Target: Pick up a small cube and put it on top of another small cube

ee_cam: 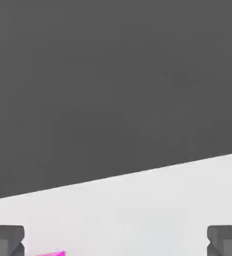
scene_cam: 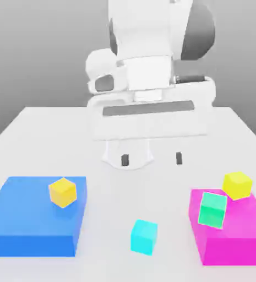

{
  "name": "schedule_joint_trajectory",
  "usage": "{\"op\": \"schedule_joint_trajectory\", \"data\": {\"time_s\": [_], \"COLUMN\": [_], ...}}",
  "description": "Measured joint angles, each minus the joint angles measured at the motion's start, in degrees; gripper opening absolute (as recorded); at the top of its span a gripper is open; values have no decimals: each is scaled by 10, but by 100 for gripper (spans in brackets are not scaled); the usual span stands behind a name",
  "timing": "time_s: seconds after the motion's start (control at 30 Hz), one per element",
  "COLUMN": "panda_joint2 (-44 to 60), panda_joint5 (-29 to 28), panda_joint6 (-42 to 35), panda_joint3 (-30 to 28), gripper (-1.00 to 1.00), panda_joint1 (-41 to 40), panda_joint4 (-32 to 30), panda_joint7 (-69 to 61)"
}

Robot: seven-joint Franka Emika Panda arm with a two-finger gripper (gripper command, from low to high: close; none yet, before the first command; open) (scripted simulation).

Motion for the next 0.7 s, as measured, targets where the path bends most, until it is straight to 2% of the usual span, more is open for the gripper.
{"op": "schedule_joint_trajectory", "data": {"time_s": [0.2,0.4,0.43,0.7], "panda_joint2": [121,245,261,248], "panda_joint5": [-65,-89,-89,-92], "panda_joint6": [76,175,188,178], "panda_joint3": [-2,-19,-19,-19], "gripper": [0,0,-100,-100], "panda_joint1": [6,19,19,19], "panda_joint4": [-60,-49,-46,-48], "panda_joint7": [101,126,126,128]}}
